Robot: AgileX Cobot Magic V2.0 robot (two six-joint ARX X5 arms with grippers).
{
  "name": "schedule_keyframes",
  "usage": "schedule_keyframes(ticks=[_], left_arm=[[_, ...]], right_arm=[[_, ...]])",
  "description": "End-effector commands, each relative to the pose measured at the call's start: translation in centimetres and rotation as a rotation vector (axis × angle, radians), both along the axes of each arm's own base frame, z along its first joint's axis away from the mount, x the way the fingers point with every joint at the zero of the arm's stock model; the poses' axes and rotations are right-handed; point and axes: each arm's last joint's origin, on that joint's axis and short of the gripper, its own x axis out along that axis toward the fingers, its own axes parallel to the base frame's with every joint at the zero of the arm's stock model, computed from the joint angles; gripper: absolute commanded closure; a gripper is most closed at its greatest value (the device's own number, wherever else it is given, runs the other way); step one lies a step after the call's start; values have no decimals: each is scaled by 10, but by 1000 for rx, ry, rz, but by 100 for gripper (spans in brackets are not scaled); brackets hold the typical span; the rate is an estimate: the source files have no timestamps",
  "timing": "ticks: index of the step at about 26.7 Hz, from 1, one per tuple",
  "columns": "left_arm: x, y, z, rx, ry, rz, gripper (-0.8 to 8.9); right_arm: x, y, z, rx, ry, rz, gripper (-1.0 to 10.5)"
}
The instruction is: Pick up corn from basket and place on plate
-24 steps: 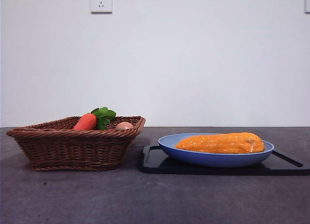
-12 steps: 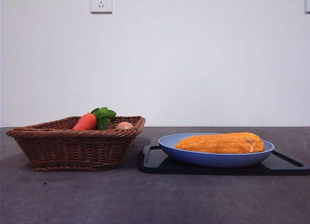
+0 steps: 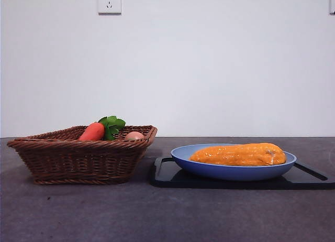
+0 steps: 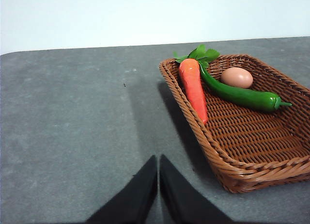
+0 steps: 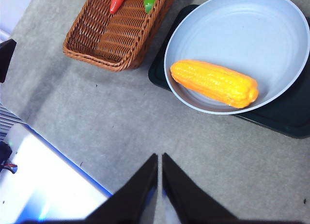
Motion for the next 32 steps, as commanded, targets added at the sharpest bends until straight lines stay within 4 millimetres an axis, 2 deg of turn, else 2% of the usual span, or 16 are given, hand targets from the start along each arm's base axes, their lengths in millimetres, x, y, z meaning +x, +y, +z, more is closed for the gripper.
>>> schedule_keyframes(ticks=[1, 6, 9, 15, 19, 22, 26, 32], left_arm=[[1, 1, -9, -11, 28, 7, 806], [1, 1, -9, -11, 28, 7, 806], [1, 1, -9, -11, 28, 7, 806], [1, 1, -9, -11, 28, 7, 806], [1, 1, -9, -11, 28, 7, 806], [1, 1, -9, -11, 28, 7, 806], [1, 1, -9, -11, 28, 7, 806], [1, 1, -9, -11, 28, 7, 806]], right_arm=[[2, 1, 4, -3, -22, 10, 944], [2, 1, 4, -5, -27, 14, 944], [5, 1, 7, -42, -126, 56, 944], [10, -4, 22, -155, -523, 27, 944], [1, -10, 17, -163, -704, -44, 944], [-8, -17, -1, -184, -804, -118, 944], [-18, -23, -35, -245, -894, -250, 944], [-28, -26, -81, -245, -958, -338, 944]])
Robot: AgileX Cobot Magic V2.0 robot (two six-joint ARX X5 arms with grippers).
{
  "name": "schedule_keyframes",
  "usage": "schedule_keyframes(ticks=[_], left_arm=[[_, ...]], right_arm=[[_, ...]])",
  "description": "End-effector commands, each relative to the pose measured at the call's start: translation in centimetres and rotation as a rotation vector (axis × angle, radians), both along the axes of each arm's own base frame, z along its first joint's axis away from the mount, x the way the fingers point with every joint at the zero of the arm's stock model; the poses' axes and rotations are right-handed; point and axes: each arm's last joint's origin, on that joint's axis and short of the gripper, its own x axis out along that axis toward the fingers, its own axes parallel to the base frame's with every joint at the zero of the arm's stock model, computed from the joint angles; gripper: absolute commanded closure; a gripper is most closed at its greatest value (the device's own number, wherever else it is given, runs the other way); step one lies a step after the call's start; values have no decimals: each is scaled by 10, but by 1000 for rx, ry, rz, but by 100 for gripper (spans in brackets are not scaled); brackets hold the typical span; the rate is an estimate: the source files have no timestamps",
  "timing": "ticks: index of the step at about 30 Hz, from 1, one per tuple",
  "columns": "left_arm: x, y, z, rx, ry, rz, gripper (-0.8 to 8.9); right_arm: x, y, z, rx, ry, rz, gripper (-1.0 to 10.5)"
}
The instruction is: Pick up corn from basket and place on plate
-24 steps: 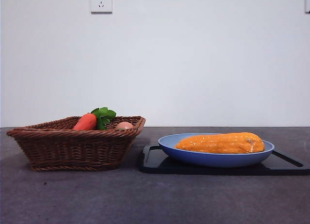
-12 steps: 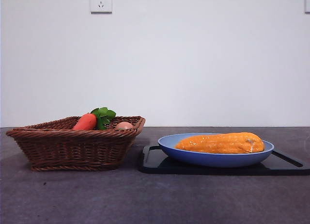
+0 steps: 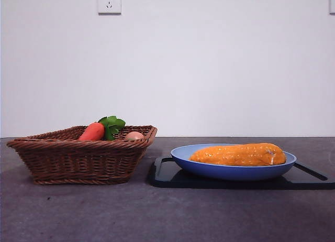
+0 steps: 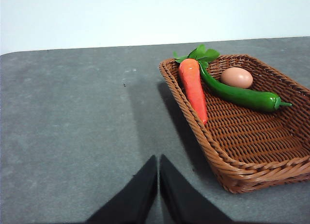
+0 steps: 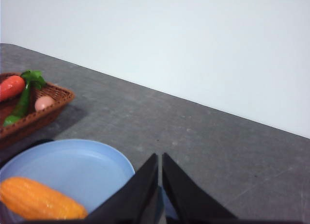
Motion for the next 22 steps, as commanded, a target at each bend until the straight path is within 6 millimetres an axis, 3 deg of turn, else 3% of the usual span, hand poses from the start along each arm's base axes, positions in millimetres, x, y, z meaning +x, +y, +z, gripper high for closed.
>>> schedule_keyframes(ticks=[1, 14, 22], left_arm=[[1, 1, -9, -11, 28, 7, 806], [1, 1, -9, -11, 28, 7, 806], [1, 1, -9, -11, 27, 7, 806]], right_arm=[[-3, -1, -14, 28, -23, -39, 944], [-5, -4, -70, 120, 38, -144, 944], [-7, -4, -78, 134, 114, -147, 944]])
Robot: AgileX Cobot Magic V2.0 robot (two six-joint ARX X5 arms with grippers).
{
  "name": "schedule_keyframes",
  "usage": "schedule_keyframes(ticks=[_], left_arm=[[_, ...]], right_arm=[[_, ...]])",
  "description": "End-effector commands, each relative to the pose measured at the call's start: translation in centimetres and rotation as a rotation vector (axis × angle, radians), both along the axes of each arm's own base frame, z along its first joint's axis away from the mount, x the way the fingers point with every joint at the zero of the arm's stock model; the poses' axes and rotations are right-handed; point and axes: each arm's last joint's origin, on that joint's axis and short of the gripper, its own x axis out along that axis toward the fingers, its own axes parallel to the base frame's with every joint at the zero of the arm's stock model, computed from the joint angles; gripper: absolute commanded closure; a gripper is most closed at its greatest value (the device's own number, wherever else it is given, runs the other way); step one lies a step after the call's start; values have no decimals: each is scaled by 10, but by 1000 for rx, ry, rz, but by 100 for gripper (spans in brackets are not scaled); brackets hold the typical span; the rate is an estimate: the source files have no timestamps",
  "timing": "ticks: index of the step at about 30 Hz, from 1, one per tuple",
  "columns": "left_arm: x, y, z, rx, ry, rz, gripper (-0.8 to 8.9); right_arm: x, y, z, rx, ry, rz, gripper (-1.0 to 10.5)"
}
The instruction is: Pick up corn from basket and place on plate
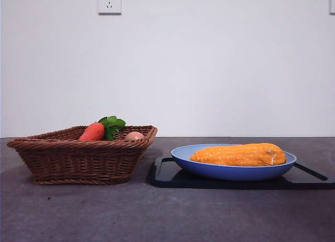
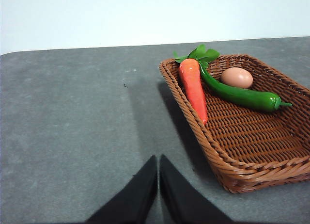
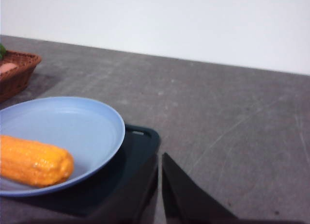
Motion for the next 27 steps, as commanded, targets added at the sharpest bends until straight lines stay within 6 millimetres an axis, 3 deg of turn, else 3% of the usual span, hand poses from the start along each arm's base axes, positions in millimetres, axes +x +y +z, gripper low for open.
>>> schedule_keyframes(ticks=[1, 27], left_arm=[[1, 1, -9, -11, 27, 7, 806], [1, 1, -9, -11, 26, 7, 806]], right_arm=[[0, 0, -4, 25, 29, -7, 944], [0, 0, -6, 32, 54, -8, 944]])
